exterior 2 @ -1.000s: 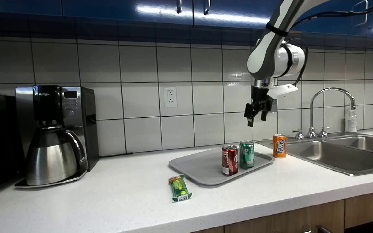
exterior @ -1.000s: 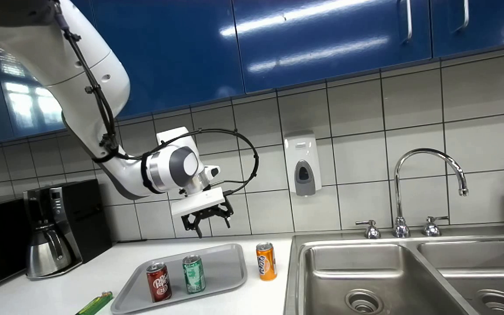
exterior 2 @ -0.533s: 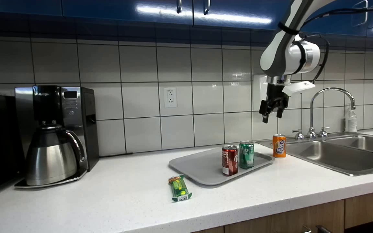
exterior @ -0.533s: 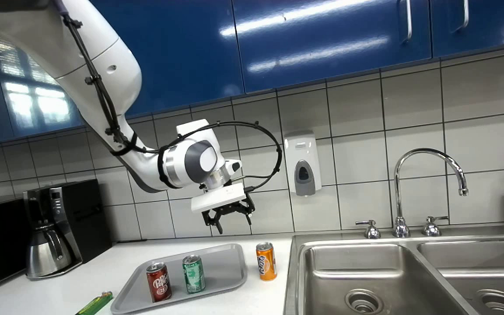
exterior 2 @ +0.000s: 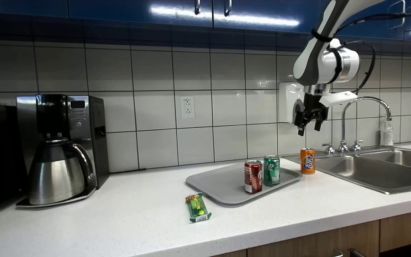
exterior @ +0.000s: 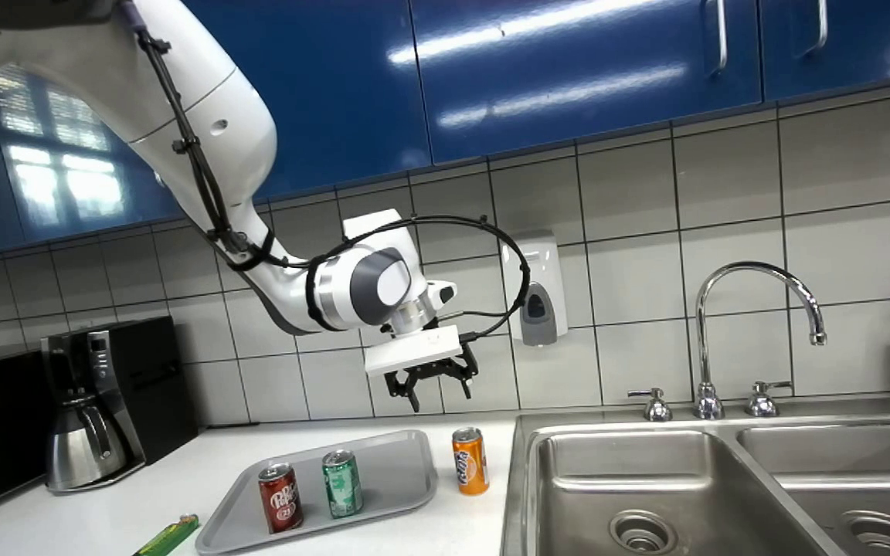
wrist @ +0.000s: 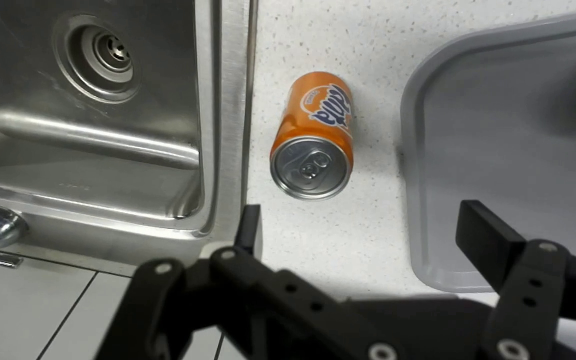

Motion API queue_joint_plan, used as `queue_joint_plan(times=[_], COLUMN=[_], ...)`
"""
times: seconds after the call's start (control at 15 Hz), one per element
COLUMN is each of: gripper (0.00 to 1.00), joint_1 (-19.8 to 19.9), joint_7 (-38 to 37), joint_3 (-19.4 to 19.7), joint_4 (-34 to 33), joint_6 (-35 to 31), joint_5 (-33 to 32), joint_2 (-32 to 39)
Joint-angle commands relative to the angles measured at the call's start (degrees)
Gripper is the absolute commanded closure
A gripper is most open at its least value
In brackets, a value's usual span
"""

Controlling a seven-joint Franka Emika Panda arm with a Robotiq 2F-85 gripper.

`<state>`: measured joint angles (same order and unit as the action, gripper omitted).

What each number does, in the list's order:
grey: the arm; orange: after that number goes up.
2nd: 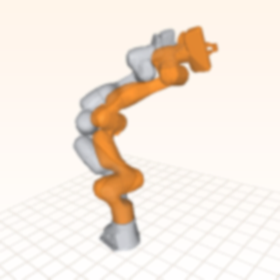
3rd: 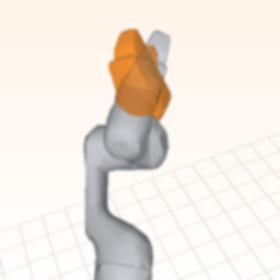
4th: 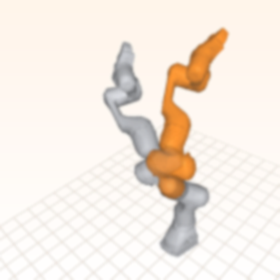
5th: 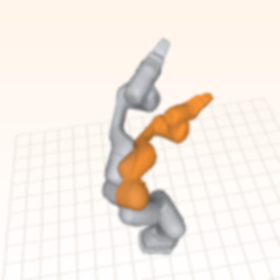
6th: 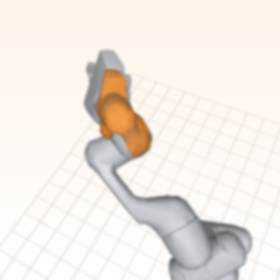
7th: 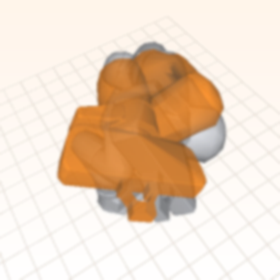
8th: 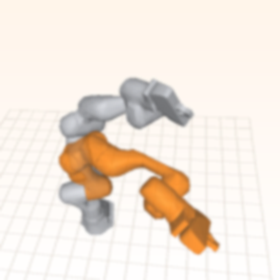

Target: Put the cans on the tray

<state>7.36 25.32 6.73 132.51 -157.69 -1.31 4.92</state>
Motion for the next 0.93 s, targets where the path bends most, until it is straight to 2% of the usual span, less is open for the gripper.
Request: queue_joint_plan(times=[0.0, 0.87], gripper=[0.00, 0.00], joint_1=[1.46, 3.63], joint_7=[2.00, 0.41], joint_3=[-0.59, -3.16], joint_4=[-3.82, -13.77], joint_6=[0.84, 1.83], joint_5=[1.53, 1.57], joint_2=[3.60, 15.69])
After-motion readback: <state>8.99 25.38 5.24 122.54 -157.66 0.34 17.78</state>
